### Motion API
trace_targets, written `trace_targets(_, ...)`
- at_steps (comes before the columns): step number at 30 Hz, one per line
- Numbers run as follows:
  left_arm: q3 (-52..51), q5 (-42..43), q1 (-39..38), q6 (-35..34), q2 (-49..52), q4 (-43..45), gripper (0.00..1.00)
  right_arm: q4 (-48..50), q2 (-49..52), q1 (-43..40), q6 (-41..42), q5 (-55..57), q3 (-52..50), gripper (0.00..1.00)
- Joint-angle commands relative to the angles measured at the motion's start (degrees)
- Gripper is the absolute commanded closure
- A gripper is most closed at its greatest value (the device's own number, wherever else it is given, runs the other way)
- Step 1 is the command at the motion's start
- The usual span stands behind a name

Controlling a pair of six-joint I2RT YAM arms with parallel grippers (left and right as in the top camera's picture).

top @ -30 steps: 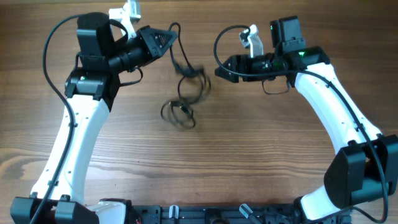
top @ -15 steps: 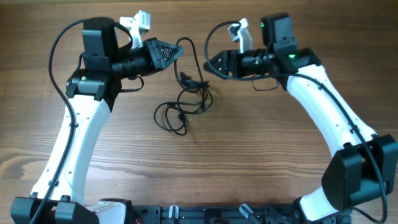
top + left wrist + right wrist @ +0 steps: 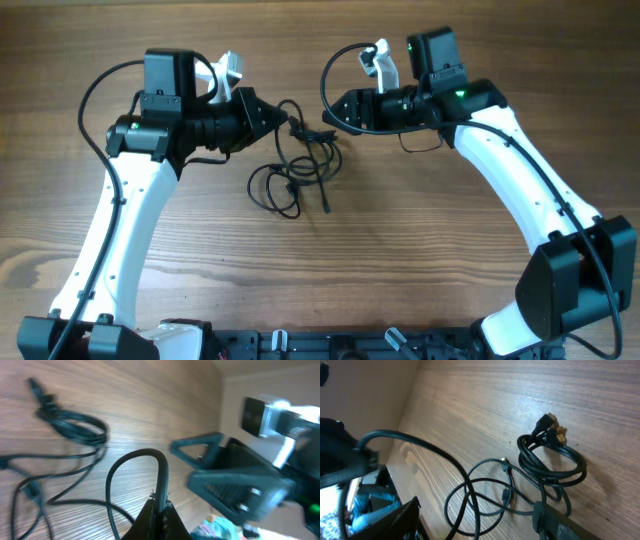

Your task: Untangle cables

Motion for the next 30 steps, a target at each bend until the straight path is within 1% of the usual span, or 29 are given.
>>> trace_targets(1,0.8,-7.7,-0.2,1.3,0.0,-2.7,0.96,-0.3,-0.9,0.5,0.3,1.4,-2.0,0.25)
trace_targets(6,0.3,-9.0,-0.2,1.4,0.0,-4.4,0.96,0.3,-0.9,0.5,0.3,2.2,-4.8,0.24)
trace_targets(9,0.1,-14.2,-0.5,1.2,0.1,-6.7,0.96,1.8,-0.9,0.6,2.3,2.2,-6.3,0.27)
trace_targets(12,0.1,-18.5,-1.2,1.2,0.5,-9.6,0.96,4.6,-0.9,0.6,8.5,4.2,-8.5,0.37)
trace_targets(15,-0.2,-19.6,-2.8,1.3,2.3,-11.8,0.96,9.6,-0.9,0.7,17.6,9.3,-12.2,0.5)
trace_targets(16,-0.5,-19.6,-3.4,1.3,3.0,-11.9,0.96,10.8,-0.9,0.9,19.0,9.9,-12.9,0.52)
trace_targets(18,-1.3,-19.7,-4.3,1.3,4.3,-12.0,0.96,14.4,-0.9,1.1,22.1,11.1,-15.3,0.52)
trace_targets(21,-2.4,-21.0,-5.4,1.3,6.4,-12.1,0.94,18.6,-0.9,1.5,24.3,11.3,-18.1,0.53)
trace_targets(26,-2.6,-24.8,-5.6,1.5,10.5,-14.3,0.94,24.0,-0.9,2.4,24.4,12.0,-21.7,0.53)
trace_targets(30,-2.7,-24.8,-6.0,1.5,13.4,-14.7,0.93,26.0,-0.9,3.3,24.4,12.2,-22.2,0.53)
